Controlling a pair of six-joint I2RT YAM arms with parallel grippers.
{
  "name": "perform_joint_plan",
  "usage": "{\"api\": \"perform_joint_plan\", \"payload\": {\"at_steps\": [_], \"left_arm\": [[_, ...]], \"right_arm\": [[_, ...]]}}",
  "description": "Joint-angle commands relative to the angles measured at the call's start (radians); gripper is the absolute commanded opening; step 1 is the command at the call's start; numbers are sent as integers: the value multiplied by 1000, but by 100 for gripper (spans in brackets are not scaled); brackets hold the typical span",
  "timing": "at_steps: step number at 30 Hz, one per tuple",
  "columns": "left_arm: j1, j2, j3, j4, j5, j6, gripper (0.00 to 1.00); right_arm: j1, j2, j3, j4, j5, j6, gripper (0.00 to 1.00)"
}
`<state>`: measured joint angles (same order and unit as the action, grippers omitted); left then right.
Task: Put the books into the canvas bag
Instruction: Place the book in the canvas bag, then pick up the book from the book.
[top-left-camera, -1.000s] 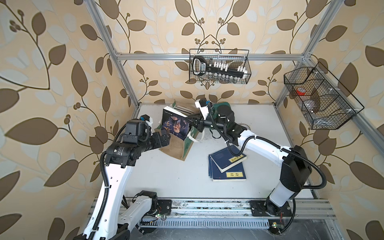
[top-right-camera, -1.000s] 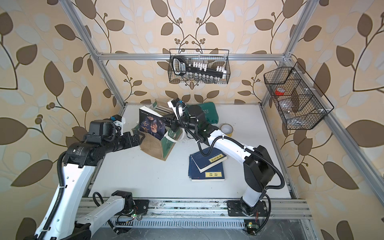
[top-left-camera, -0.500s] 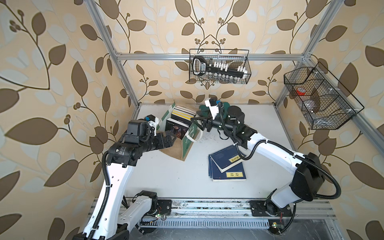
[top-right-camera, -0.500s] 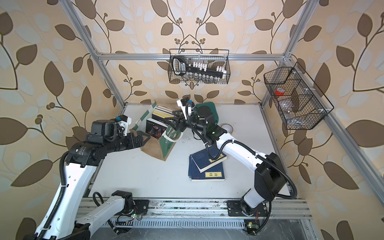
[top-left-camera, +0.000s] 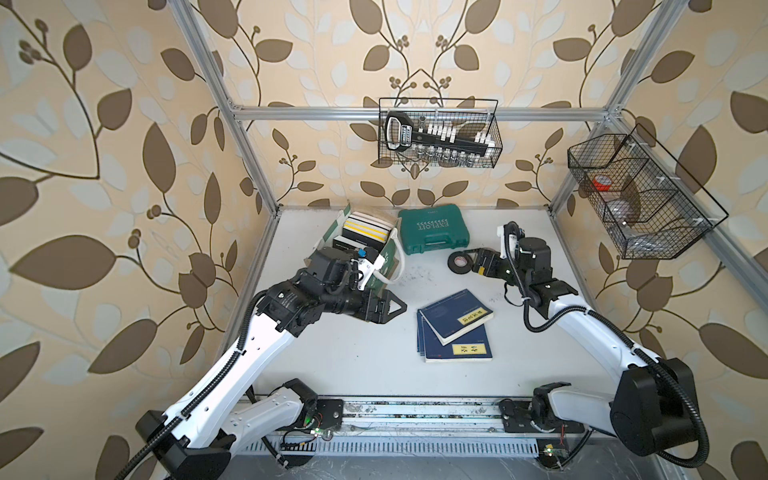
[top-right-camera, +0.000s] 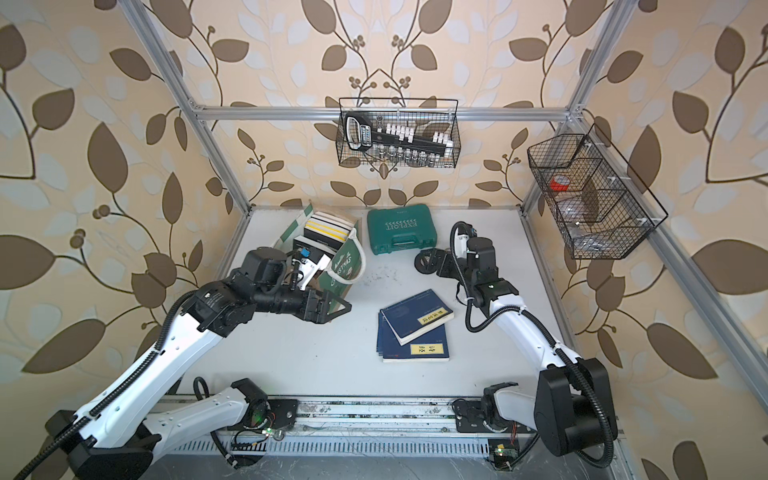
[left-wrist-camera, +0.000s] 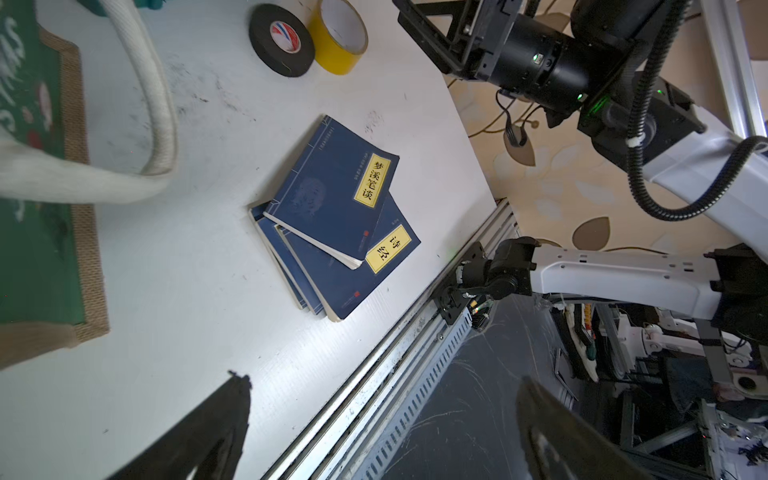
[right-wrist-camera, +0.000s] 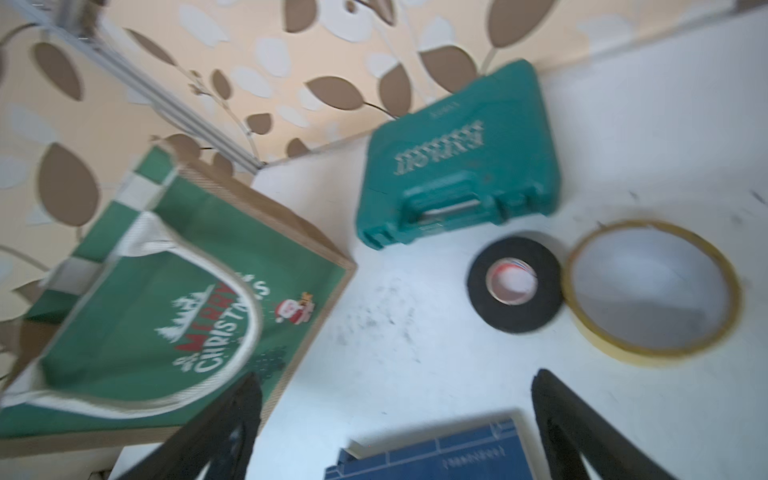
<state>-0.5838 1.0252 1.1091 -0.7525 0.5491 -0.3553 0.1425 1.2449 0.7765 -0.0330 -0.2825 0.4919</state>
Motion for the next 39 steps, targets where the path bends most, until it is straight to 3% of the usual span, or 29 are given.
{"api": "perform_joint_plan", "payload": {"at_steps": [1, 5, 9, 16, 21, 30, 35, 39], "left_arm": [[-59, 30, -27, 122, -53, -56, 99], [-130, 84, -44, 171, -136, -84, 99], [-174, 128, -75, 247, -170, -119, 99], [-191, 191, -134, 359, -181, -161, 99], [-191, 219, -125, 357, -173, -151, 99], [-191, 219, -131, 351, -191, -141, 99], [-191, 216, -131, 343, -199, -140, 99], [-191, 214, -130, 335, -207, -136, 99]], "right_arm": [[-40, -17, -39, -159, 28, 54, 98], [-44, -38, -124, -192, 91, 136, 98], [-40, -74, -245, -142, 75, 223, 98], [59, -100, -342, -125, 85, 301, 98], [89, -112, -405, -26, 79, 375, 91], [88, -41, -421, 87, 114, 412, 55], [89, -11, -432, 142, 88, 421, 21], [90, -57, -440, 140, 107, 421, 0]]}}
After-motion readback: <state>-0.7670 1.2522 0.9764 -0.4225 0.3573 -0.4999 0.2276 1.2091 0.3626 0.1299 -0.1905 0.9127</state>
